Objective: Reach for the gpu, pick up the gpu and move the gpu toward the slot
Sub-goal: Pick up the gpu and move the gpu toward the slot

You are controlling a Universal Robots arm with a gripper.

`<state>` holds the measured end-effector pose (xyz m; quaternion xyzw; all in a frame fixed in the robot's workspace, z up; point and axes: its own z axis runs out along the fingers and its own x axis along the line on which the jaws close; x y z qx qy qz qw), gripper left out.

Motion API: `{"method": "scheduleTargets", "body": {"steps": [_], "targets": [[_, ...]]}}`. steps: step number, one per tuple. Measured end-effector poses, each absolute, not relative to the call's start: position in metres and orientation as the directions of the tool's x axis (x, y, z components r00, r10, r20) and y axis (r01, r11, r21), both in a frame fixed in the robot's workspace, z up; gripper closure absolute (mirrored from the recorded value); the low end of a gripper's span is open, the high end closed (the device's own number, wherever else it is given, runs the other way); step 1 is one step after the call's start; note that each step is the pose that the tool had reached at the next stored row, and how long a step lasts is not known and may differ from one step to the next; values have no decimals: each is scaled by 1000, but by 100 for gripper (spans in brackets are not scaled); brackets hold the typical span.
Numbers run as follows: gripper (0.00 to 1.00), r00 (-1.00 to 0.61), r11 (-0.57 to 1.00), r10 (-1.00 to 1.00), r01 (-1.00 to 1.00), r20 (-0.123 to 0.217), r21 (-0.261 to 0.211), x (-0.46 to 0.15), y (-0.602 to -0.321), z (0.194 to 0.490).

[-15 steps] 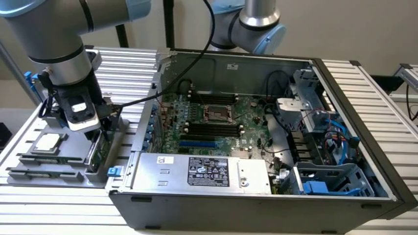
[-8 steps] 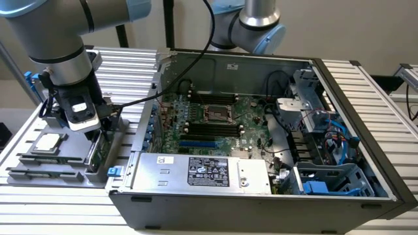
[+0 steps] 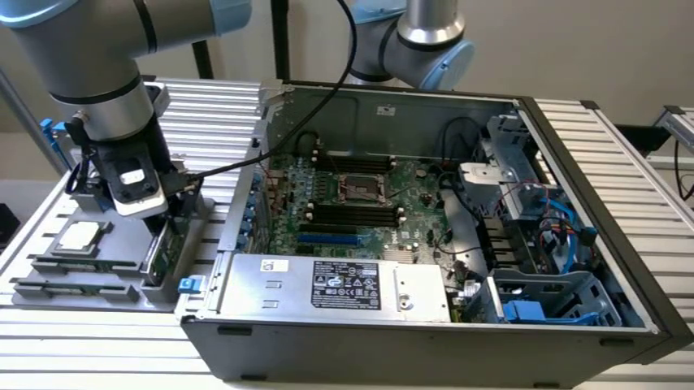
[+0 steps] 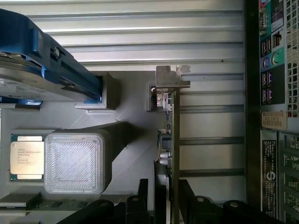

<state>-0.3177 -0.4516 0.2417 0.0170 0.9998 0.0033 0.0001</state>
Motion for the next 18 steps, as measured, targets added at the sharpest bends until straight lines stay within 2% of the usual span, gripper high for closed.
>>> {"method": "scheduleTargets", "body": {"steps": [11, 13, 14, 18], "targets": [[61, -999, 999, 34, 34, 0, 6, -318, -451, 241], [63, -999, 999, 34, 34, 0, 6, -318, -451, 241], [70, -999, 999, 34, 34, 0, 6, -318, -451, 241], [72, -999, 999, 34, 34, 0, 6, -318, -450, 241]]}}
